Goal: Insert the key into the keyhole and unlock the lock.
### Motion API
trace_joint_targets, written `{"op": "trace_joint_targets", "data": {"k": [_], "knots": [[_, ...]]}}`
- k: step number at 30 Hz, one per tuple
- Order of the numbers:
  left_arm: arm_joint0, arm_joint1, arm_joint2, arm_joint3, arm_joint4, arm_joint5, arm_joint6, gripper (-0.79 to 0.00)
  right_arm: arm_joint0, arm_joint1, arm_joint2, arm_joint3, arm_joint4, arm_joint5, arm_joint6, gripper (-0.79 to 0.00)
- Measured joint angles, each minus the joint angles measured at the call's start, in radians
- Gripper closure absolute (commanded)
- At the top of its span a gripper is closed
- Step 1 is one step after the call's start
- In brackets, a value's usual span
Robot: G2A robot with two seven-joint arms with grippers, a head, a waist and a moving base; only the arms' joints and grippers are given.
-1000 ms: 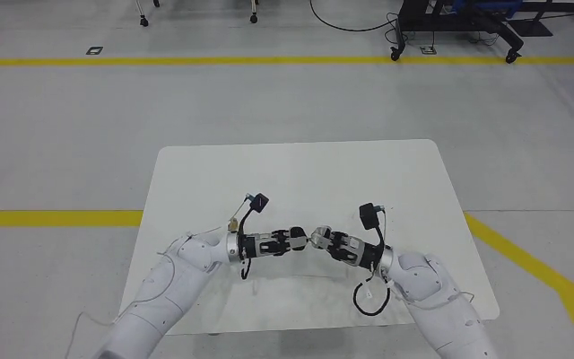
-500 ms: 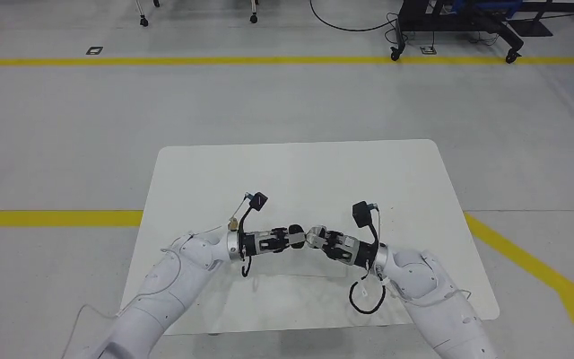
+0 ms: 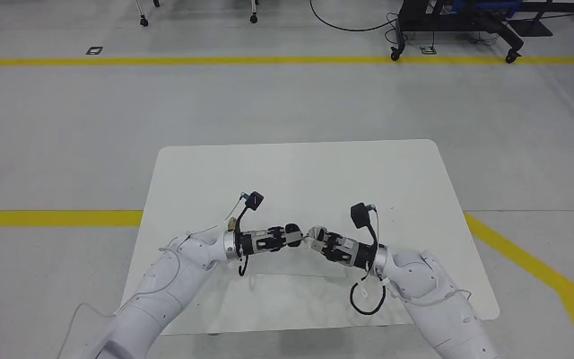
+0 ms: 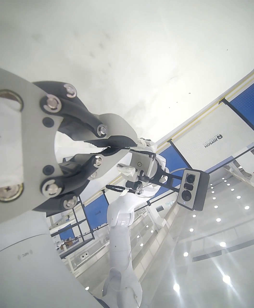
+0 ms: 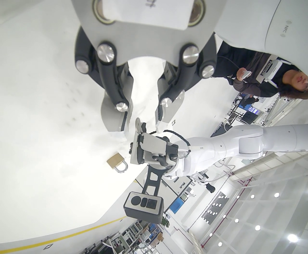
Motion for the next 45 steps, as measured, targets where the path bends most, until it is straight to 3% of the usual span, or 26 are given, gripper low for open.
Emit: {"op": "trace_joint_targets", "data": {"k": [2,13,14,15,23,26,30,32,35,36,39,41,43,44,45], "knots": [[-0.003,0.001,0.007,0.000,-0.004,0.003,-0.003,0.000,0.004,0.000,-0.006,0.001,0.004,0.002,0.007,0.000],[-0.018,0.002,0.030,0.014,0.008,-0.004,0.004,-0.015,0.013,0.004,-0.020,0.007,0.024,0.005,0.049,0.000],[-0.019,0.002,0.030,0.014,0.010,-0.004,0.004,-0.323,0.013,0.004,-0.021,0.007,0.025,0.005,0.051,0.000],[-0.020,0.003,0.028,0.014,0.014,-0.004,0.004,-0.785,0.013,0.005,-0.022,0.007,0.028,0.005,0.053,0.000],[-0.016,0.015,-0.009,-0.010,0.053,-0.004,0.021,-0.785,0.020,0.009,-0.015,0.007,0.033,-0.008,0.047,0.000],[-0.005,0.041,-0.060,-0.046,0.091,-0.004,0.026,-0.785,0.014,0.018,0.022,0.003,0.014,-0.017,0.030,0.000],[0.030,0.106,-0.177,-0.197,0.241,0.017,-0.009,-0.785,0.000,0.031,0.079,0.010,-0.065,-0.005,-0.003,0.000],[0.065,0.141,-0.245,-0.325,0.368,0.082,-0.033,-0.785,-0.002,0.035,0.093,0.014,-0.108,0.007,-0.021,0.000],[0.177,0.198,-0.384,-0.597,0.621,0.310,-0.078,-0.785,-0.005,0.036,0.099,0.018,-0.145,0.001,-0.044,0.000],[0.235,0.216,-0.439,-0.711,0.740,0.426,-0.083,-0.785,-0.005,0.036,0.099,0.018,-0.145,0.000,-0.044,0.000],[0.380,0.240,-0.519,-0.924,0.960,0.619,-0.096,-0.785,-0.005,0.036,0.099,0.018,-0.143,0.000,-0.043,0.000],[0.432,0.248,-0.539,-0.976,1.035,0.657,-0.098,-0.785,-0.005,0.036,0.099,0.018,-0.143,0.000,-0.043,0.000],[0.456,0.250,-0.539,-0.968,1.117,0.691,-0.074,-0.696,-0.005,0.036,0.099,0.018,-0.143,0.000,-0.043,0.000],[0.456,0.249,-0.533,-0.952,1.136,0.705,-0.055,-0.591,-0.005,0.036,0.099,0.018,-0.143,0.000,-0.043,0.000],[0.449,0.245,-0.522,-0.922,1.139,0.723,-0.030,-0.563,-0.005,0.036,0.099,0.018,-0.143,0.000,-0.043,0.000]]}}
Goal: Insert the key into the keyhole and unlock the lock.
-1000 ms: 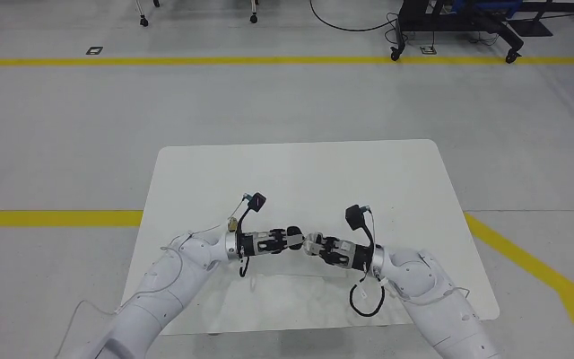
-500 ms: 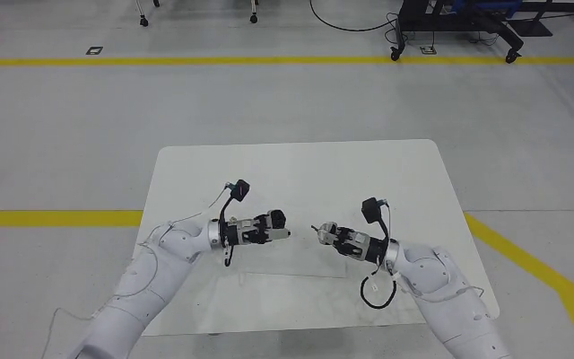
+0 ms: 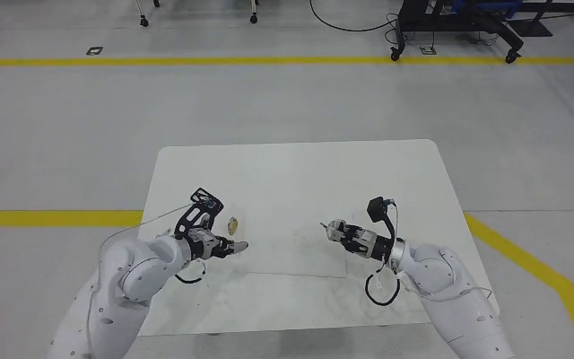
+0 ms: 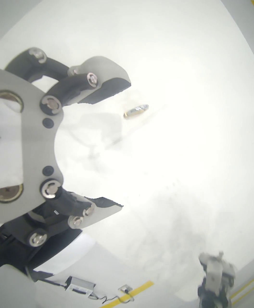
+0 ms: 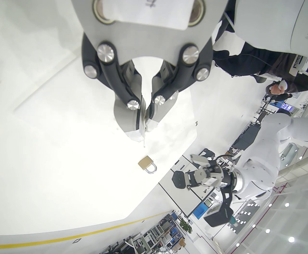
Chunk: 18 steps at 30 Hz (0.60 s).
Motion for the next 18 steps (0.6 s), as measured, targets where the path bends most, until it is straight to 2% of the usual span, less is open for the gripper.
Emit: {"op": "trace_joint_targets", "data": {"k": [2,4,6,7,12,18], "knots": [[-0.027,-0.006,0.026,0.050,0.001,0.029,0.019,-0.560,0.000,0.000,0.000,0.000,0.000,0.000,0.000,0.000],[-0.069,-0.016,0.068,0.105,0.042,0.060,0.036,-0.489,0.000,0.000,0.000,0.000,0.000,0.000,0.000,0.000],[-0.111,-0.026,0.107,0.154,0.059,0.073,0.058,-0.360,0.000,0.000,0.000,0.000,0.000,0.000,0.000,0.000],[-0.127,-0.030,0.119,0.174,0.048,0.071,0.069,-0.329,0.000,0.000,0.000,0.000,0.000,0.000,0.000,0.000],[-0.186,-0.044,0.159,0.247,0.029,0.072,0.083,-0.289,0.000,0.000,0.000,0.000,0.000,0.000,0.000,0.000],[-0.212,-0.051,0.179,0.285,0.019,0.086,0.064,-0.259,0.000,0.000,0.000,0.000,0.000,0.000,0.000,0.000]]}}
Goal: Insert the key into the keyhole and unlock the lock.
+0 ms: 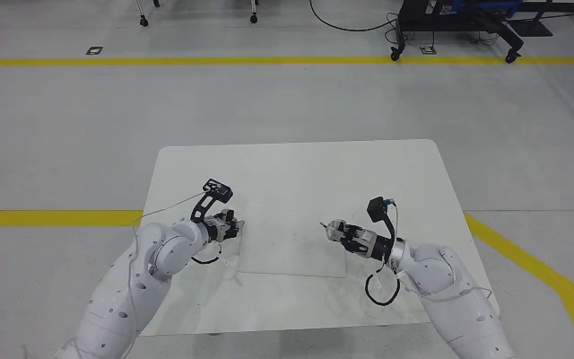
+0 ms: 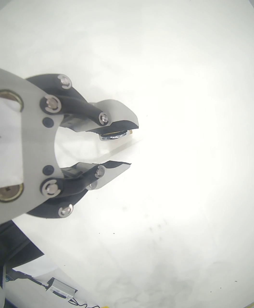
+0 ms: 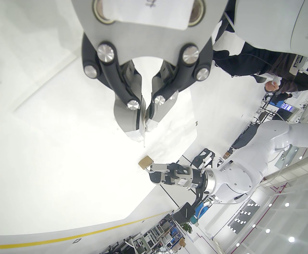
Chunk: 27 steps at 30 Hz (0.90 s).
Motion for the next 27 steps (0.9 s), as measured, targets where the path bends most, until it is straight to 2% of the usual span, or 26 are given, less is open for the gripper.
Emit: {"op": "trace_joint_targets", "data": {"k": [4,5,6,12,19,23,25,27], "knots": [[-0.016,-0.005,0.013,0.027,0.019,0.021,0.001,-0.175,0.000,0.000,0.000,0.000,0.000,0.000,0.000,0.000],[-0.020,-0.006,0.016,0.032,0.023,0.025,0.003,-0.123,0.000,0.000,0.000,0.000,0.000,0.000,0.000,0.000],[-0.024,-0.008,0.021,0.038,0.029,0.032,0.006,0.000,0.000,0.000,0.000,0.000,0.000,0.000,0.000,0.000],[-0.035,-0.014,0.031,0.050,0.019,0.033,0.011,0.000,0.000,0.000,0.000,0.000,0.000,0.000,0.000,0.000],[-0.007,-0.008,-0.011,0.012,-0.044,-0.025,0.042,0.000,0.000,0.000,0.000,0.000,0.000,0.000,0.000,0.000],[0.046,-0.005,-0.092,0.013,-0.295,-0.164,0.138,0.000,0.000,0.000,0.000,0.000,0.000,0.000,0.000,0.000],[0.077,-0.006,-0.130,0.049,-0.511,-0.298,0.154,0.000,0.000,0.000,0.000,0.000,0.000,0.000,0.000,0.000],[0.081,-0.011,-0.126,0.115,-0.708,-0.429,0.124,0.000,0.000,0.000,0.000,0.000,0.000,0.000,0.000,0.000]]}}
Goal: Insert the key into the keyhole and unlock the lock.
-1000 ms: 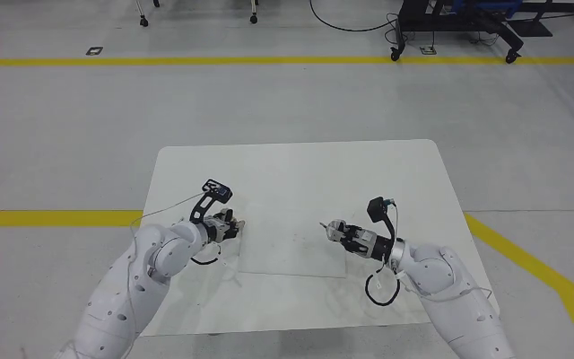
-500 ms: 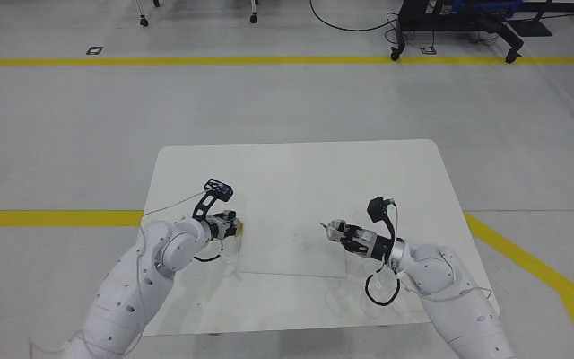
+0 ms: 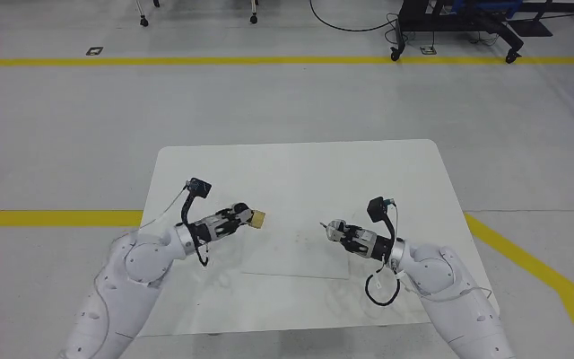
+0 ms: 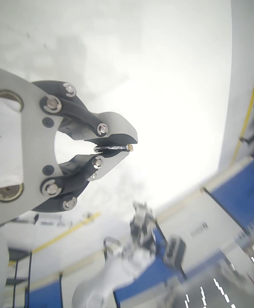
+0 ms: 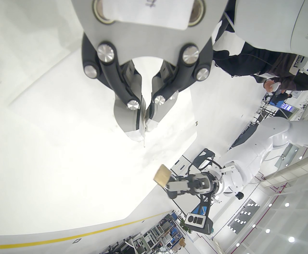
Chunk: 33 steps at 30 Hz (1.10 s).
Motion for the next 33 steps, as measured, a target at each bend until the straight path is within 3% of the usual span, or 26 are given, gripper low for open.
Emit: {"op": "trace_joint_targets", "data": {"k": [4,9,14,17,24,33], "knots": [[-0.071,-0.028,0.095,0.131,-0.234,-0.124,-0.072,0.000,0.000,0.000,0.000,0.000,0.000,0.000,0.000,0.000],[-0.185,-0.067,0.201,0.255,-0.285,-0.162,-0.078,0.000,0.000,0.000,0.000,0.000,0.000,0.000,0.000,0.000],[-0.246,-0.098,0.258,0.335,-0.246,-0.087,0.005,0.000,-0.011,-0.004,-0.024,-0.038,-0.014,-0.011,-0.020,0.000],[-0.265,-0.123,0.296,0.362,-0.311,-0.018,0.020,0.000,0.001,-0.012,-0.062,-0.065,-0.041,-0.040,-0.043,0.000],[-0.306,-0.166,0.330,0.462,-0.566,-0.004,-0.101,0.000,0.049,-0.037,-0.146,-0.111,-0.267,-0.016,-0.167,0.000],[-0.354,-0.197,0.338,0.584,-0.706,-0.032,-0.246,0.000,0.091,-0.053,-0.193,-0.053,-0.367,0.027,-0.225,0.000]]}}
